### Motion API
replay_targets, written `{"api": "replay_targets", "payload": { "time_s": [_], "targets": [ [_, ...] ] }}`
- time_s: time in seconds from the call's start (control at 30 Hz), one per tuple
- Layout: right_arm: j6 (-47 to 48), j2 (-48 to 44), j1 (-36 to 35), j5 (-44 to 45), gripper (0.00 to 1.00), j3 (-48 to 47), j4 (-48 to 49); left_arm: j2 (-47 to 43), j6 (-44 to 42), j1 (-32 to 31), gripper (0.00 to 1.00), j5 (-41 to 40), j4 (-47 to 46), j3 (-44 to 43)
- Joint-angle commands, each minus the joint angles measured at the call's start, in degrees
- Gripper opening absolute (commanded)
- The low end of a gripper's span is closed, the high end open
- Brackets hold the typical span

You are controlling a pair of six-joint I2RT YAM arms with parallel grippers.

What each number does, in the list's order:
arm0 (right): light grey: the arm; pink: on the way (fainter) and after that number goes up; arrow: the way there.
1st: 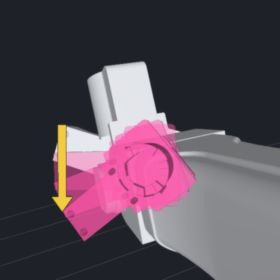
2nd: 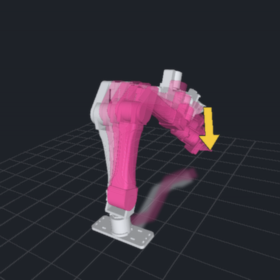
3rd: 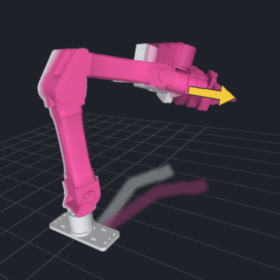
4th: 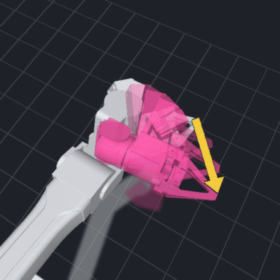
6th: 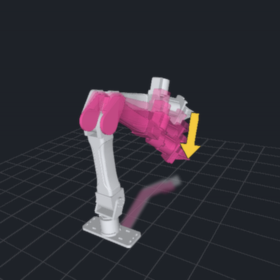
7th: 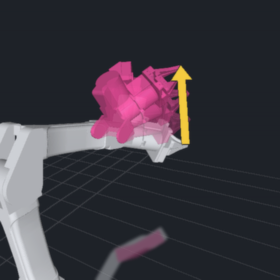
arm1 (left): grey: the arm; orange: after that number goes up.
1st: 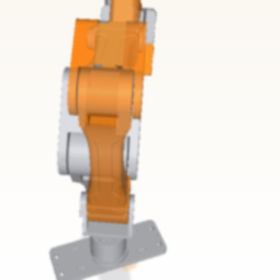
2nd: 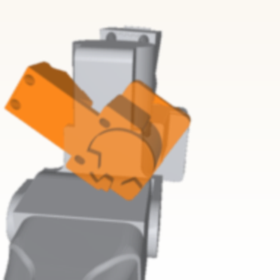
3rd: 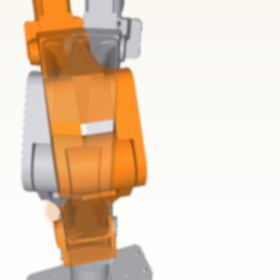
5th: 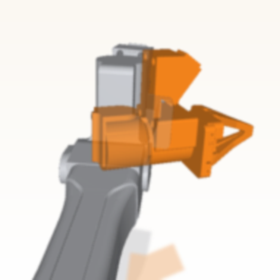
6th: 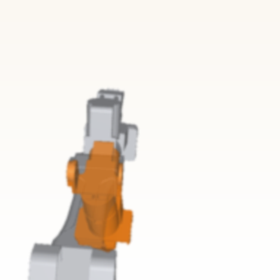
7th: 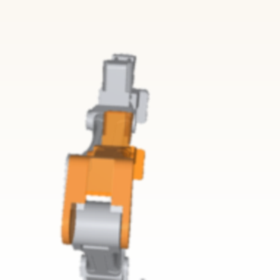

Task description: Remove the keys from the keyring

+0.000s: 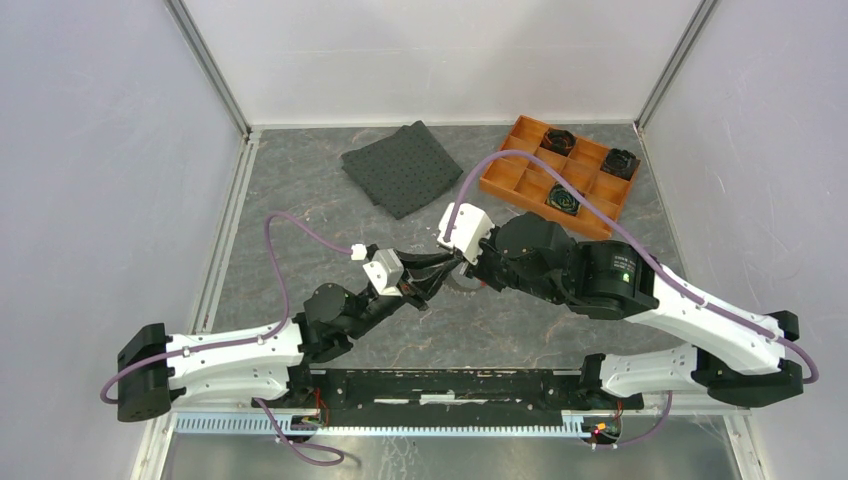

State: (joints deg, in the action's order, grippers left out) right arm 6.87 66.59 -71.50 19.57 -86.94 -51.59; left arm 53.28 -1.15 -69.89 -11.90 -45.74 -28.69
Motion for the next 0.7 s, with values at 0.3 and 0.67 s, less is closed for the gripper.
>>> {"api": "replay_targets", "payload": {
  "time_s": [0.3,0.67],
  "targets": [
    [-0.89,-1.69,-0.46,7.6,0.01,1.89,-0.4,-0.91,-2.97,-0.16,0.02,-1.29,-4.13,-0.25],
    [-1.73,-3.72,-0.32,8.74,0.01,6.17,0.21,-1.07,-1.66,-0.14,0.02,-1.52,-7.27,1.19]
  ]
}}
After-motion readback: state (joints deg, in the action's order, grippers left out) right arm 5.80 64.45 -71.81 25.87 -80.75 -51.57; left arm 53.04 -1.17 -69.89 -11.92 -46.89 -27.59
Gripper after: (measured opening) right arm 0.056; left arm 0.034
